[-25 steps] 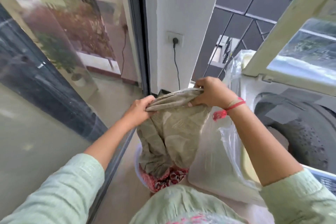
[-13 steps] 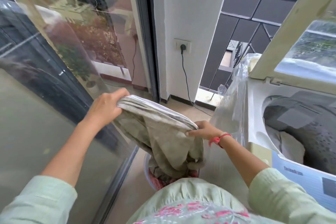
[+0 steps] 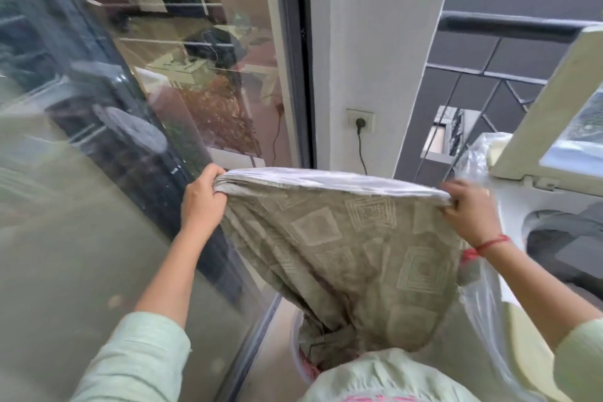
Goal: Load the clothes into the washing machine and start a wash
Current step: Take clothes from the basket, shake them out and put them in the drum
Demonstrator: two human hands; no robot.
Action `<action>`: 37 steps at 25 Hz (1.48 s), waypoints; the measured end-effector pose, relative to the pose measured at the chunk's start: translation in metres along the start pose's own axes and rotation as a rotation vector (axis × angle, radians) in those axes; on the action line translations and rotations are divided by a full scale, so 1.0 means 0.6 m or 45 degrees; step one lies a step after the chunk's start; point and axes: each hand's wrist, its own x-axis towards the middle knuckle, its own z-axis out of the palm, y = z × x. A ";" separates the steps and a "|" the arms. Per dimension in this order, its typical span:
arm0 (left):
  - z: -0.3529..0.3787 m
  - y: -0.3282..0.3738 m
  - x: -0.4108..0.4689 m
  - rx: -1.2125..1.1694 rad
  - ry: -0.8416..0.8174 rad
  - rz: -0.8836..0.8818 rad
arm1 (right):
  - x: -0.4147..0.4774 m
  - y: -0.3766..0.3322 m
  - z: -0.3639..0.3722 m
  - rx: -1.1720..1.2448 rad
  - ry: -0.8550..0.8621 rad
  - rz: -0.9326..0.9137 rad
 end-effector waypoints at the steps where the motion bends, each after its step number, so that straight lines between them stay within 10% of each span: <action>1: 0.002 -0.005 -0.003 0.013 0.021 -0.023 | -0.014 0.008 0.012 0.421 -0.118 0.321; 4: 0.021 -0.024 -0.002 0.057 -0.037 0.037 | 0.003 -0.009 0.002 0.875 -0.054 0.656; 8: 0.095 -0.071 0.006 0.099 -0.629 -0.159 | 0.104 -0.107 -0.167 0.154 0.341 -0.143; 12: 0.185 -0.100 -0.008 0.410 -1.267 0.048 | 0.096 -0.188 -0.198 -0.098 0.123 -0.545; 16: 0.194 -0.016 0.010 -0.318 -0.820 0.023 | 0.089 -0.158 -0.207 0.126 0.184 -0.347; 20: 0.066 0.139 0.041 -0.312 -0.244 0.314 | 0.067 -0.135 -0.213 0.317 0.002 -0.154; 26: 0.036 0.281 -0.076 -0.120 -0.316 0.864 | -0.032 -0.177 -0.098 0.259 -0.632 0.090; 30: 0.027 0.270 -0.100 -0.019 -0.237 0.989 | -0.040 -0.194 -0.038 0.291 -0.524 -0.064; 34: 0.034 0.193 -0.072 -0.061 -0.377 0.491 | -0.030 -0.187 -0.021 0.366 -0.199 -0.097; 37: 0.104 0.102 -0.075 -0.180 -0.923 0.148 | -0.045 -0.210 -0.019 1.320 -0.326 0.535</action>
